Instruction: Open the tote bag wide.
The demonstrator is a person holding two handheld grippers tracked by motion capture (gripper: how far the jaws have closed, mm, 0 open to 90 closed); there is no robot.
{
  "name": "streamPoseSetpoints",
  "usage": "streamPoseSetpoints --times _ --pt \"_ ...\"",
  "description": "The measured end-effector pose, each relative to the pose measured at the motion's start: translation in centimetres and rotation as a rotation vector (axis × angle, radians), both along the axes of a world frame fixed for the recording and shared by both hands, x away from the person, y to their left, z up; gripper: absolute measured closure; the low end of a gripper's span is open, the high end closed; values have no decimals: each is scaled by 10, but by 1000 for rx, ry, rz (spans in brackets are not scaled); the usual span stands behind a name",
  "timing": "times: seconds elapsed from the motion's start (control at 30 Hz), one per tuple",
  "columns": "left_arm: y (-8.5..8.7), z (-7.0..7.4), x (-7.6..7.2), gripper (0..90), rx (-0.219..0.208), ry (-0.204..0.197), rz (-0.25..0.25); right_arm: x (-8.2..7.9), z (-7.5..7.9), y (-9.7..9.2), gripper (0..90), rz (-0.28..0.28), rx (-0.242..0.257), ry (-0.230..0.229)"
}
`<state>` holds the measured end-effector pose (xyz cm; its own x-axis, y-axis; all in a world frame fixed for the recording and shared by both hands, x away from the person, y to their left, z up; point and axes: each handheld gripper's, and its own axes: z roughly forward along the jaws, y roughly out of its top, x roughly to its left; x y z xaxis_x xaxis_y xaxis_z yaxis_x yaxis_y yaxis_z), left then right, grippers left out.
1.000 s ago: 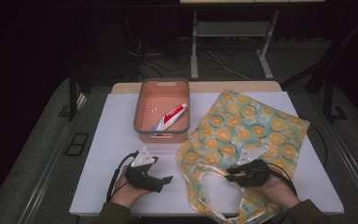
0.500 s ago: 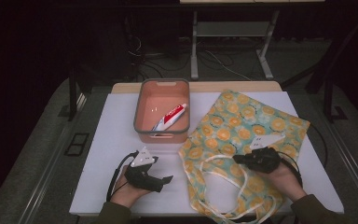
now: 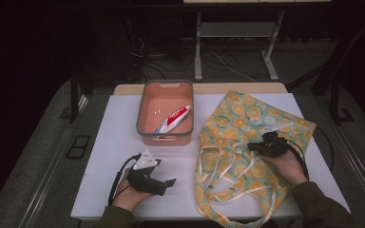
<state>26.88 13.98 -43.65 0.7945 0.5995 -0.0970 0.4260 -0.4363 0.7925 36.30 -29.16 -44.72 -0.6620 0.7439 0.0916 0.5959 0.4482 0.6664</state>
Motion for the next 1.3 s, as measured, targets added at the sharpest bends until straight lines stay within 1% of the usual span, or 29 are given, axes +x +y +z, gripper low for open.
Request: streamPoseSetpoints --times 0.1,0.13,0.17,0.2,0.27,0.3,0.33,0.37,0.4,0.43,0.47,0.57,0.6,0.63,0.67,0.7,0.73,0.77,0.8,0.83,0.87,0.9,0.93,1.03,1.07,1.17,1.2,1.27,1.3 --pt "0 0 0 93 2 -1 -3 -1 -1 2 848 7 -7 -2" --pt "0 0 0 93 1 -1 -3 -4 4 2 737 4 -4 -28" --pt "0 0 0 93 1 -1 -3 -6 8 2 677 0 19 -40" --pt "0 0 0 93 0 -2 -4 -6 8 2 677 0 19 -40" --pt "0 1 0 93 -1 -2 -5 -11 18 0 562 7 71 -64" --pt "0 1 0 93 -2 -1 -5 -15 24 0 528 16 88 -73" --pt "0 0 0 93 -2 -1 -6 -20 29 0 488 31 95 -88" --pt "0 0 0 93 -2 0 -6 -32 37 2 440 71 123 -101" --pt "0 0 0 93 -3 0 -6 -32 37 2 440 71 123 -101" --pt "0 1 0 93 -2 0 -6 -38 41 3 423 92 131 -102" --pt "0 1 0 93 -3 0 -5 -53 48 8 411 142 140 -118" --pt "0 1 0 93 -7 1 -5 -73 54 20 402 228 169 -123" --pt "0 1 0 93 -7 0 -5 -79 53 25 397 254 164 -121" --pt "0 1 0 93 -7 1 -5 -79 53 25 397 254 164 -121" --pt "0 1 0 93 -8 0 -6 -84 52 29 394 279 156 -117" --pt "0 1 0 93 -9 -2 -9 -94 49 38 394 322 163 -100" --pt "0 1 0 93 -11 -3 -10 -94 49 38 394 322 163 -100" --pt "0 1 0 91 -12 -4 -12 -98 46 43 394 344 168 -87" --pt "0 1 0 86 -14 -5 -14 -103 40 53 394 385 162 -64" --pt "0 1 0 86 -16 -5 -15 -103 40 53 394 385 162 -64" --pt "0 1 0 66 -17 -7 -17 -107 34 64 394 425 129 -53" --pt "0 0 0 54 -24 -11 -21 -108 32 69 394 438 117 -44" --pt "1 0 1 54 -29 -15 -22 -108 32 69 394 438 117 -44" --pt "4 -2 4 10 -33 -17 -21 -112 26 80 395 475 105 -28" --pt "4 -2 5 0 -28 -14 -25 -113 22 86 402 490 97 -20" --pt "6 -3 6 0 -16 -17 -37 -114 18 93 405 509 81 -15" --pt "6 -3 6 0 -13 -18 -41 -115 14 99 411 530 63 -7" --pt "6 -3 6 0 -5 -18 -42 -116 12 102 415 540 53 -2" --pt "6 -3 6 0 -3 -16 -44 -118 9 107 460 557 34 -1"
